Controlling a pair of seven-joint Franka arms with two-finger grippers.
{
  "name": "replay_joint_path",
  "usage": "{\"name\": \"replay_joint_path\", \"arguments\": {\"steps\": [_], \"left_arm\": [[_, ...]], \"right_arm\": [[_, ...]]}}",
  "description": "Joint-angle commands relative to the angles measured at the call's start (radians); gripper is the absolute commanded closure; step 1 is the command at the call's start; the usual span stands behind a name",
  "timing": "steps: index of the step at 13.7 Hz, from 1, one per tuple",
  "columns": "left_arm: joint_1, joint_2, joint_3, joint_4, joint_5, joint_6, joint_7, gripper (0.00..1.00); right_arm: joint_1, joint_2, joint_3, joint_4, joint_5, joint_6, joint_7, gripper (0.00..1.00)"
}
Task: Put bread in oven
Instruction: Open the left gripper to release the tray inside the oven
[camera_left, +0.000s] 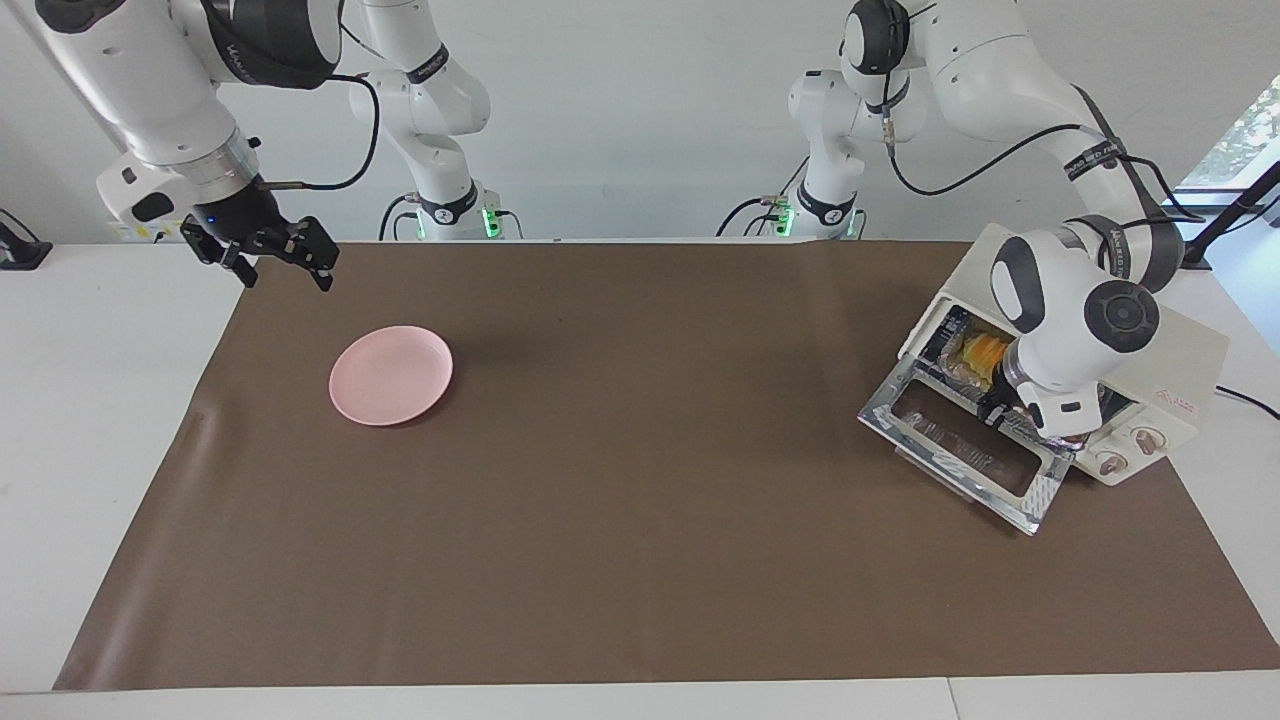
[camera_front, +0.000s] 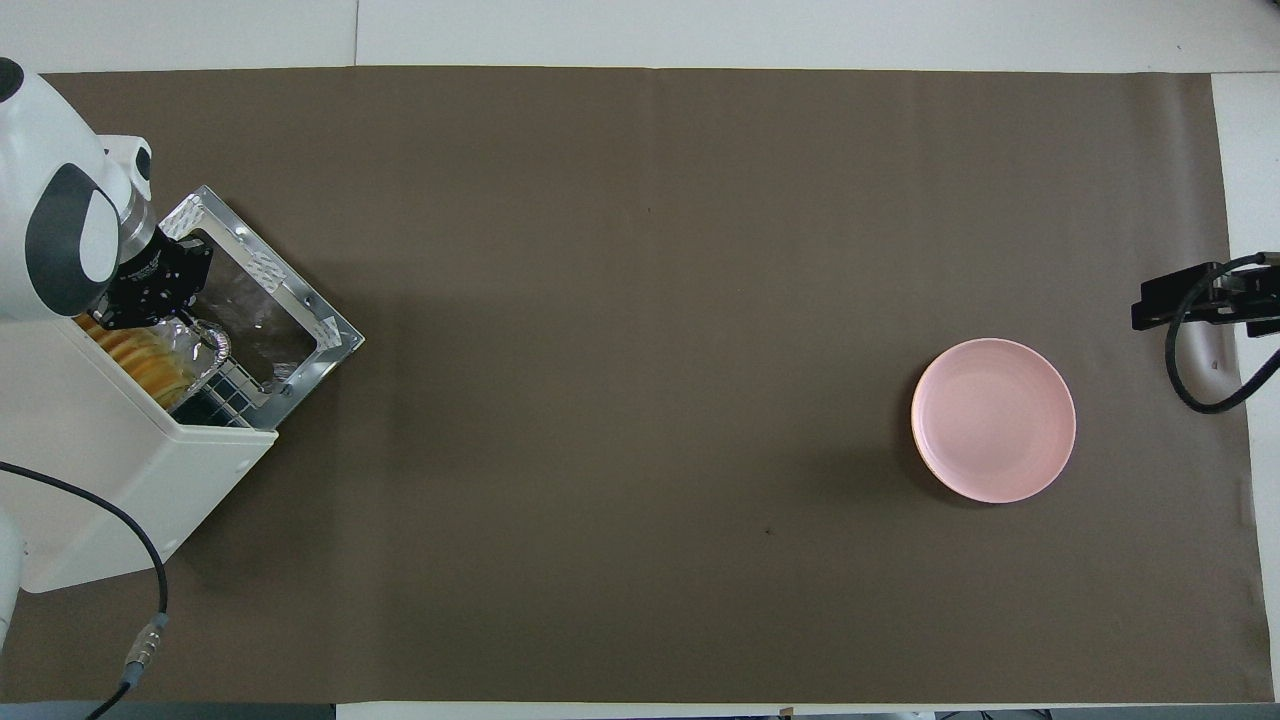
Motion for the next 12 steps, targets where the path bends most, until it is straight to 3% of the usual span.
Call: {"name": "replay_joint_path", "arguments": {"steps": [1,12], "left_arm": [[-0.004,-0.043,0.01,-0.048,0.02,0.024,0.004,1.0],[-0.007,-0.044,0.01,-0.057,0.018,0.047,-0.003,1.0]], "right_arm": [[-0.01,-0.018,0.01,-0.018,0.005,-0.007,0.013,0.0],[-0.01,-0.018,0.01,-0.018,0.005,-0.007,0.013,0.0]]}}
